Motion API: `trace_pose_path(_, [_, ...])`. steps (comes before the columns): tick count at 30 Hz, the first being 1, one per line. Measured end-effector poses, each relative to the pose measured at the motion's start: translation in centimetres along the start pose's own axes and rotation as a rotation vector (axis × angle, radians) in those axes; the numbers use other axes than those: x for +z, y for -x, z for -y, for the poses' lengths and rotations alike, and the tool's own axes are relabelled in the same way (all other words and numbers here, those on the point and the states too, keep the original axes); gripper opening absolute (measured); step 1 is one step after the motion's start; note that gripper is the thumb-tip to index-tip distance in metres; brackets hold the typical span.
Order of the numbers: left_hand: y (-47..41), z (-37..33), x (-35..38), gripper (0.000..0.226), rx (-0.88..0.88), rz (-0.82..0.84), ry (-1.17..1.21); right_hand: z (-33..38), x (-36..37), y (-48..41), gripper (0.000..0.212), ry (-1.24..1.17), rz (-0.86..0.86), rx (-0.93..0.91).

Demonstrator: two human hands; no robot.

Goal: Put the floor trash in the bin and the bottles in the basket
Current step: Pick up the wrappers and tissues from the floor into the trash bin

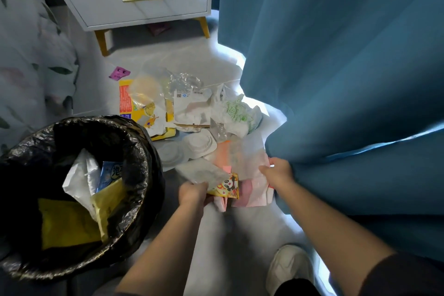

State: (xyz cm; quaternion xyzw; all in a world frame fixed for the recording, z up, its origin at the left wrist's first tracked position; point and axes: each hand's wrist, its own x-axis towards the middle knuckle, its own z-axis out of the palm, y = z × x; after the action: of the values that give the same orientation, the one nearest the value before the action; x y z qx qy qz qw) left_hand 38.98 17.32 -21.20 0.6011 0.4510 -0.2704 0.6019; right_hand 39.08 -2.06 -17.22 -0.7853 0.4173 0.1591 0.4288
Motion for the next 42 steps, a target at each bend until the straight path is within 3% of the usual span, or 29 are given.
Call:
trace_pose_path(4, [2.5,-0.9,-0.6,0.018,0.114,0.001,-0.173,2.2,-2.4,2.6,0.015,0.159,-0.053,-0.126])
trace_pose_path(8, [6.5,-3.5,-2.2,0.015,0.342,0.021,-0.437,5.0,-4.8,6.2,0.021,0.199,-0.084,-0.243])
trace_pose_path(12, [11.3,-7.5,-5.6,0.01,0.589,-0.002,-0.59,8.3,-6.4,10.3,0.009,0.211,-0.099,-0.381])
trace_pose_path(16, [16.2,-11.2,-10.4,0.009,0.746,-0.057,-0.657,11.6,-6.1,14.5,0.019,0.125,-0.086,-0.525])
trace_pose_path(21, [20.7,-14.7,-17.8,0.009,0.864,-0.18,-0.713,15.4,-3.2,20.4,0.018,0.06,-0.015,-0.696])
trace_pose_path(25, [21.6,-15.7,-23.3,0.008,0.961,-0.394,-0.772,17.9,1.4,24.6,0.018,-0.016,0.059,-0.867])
trace_pose_path(28, [20.5,-14.7,-25.6,0.018,0.946,-0.45,-0.751,18.3,6.6,26.3,0.01,0.005,0.126,-0.955])
trace_pose_path(31, [17.9,-12.6,-25.7,0.039,0.859,-0.436,-0.775,17.0,12.0,26.5,0.033,0.188,0.192,-0.938])
trace_pose_path(38, [9.5,-8.8,-25.0,0.032,0.558,-0.303,-1.034,14.0,19.7,23.2,0.042,0.669,0.291,-0.744])
trace_pose_path(42, [6.0,-9.0,-24.3,0.038,0.438,-0.21,-0.992,14.5,21.8,21.1,0.046,0.828,0.335,-0.669])
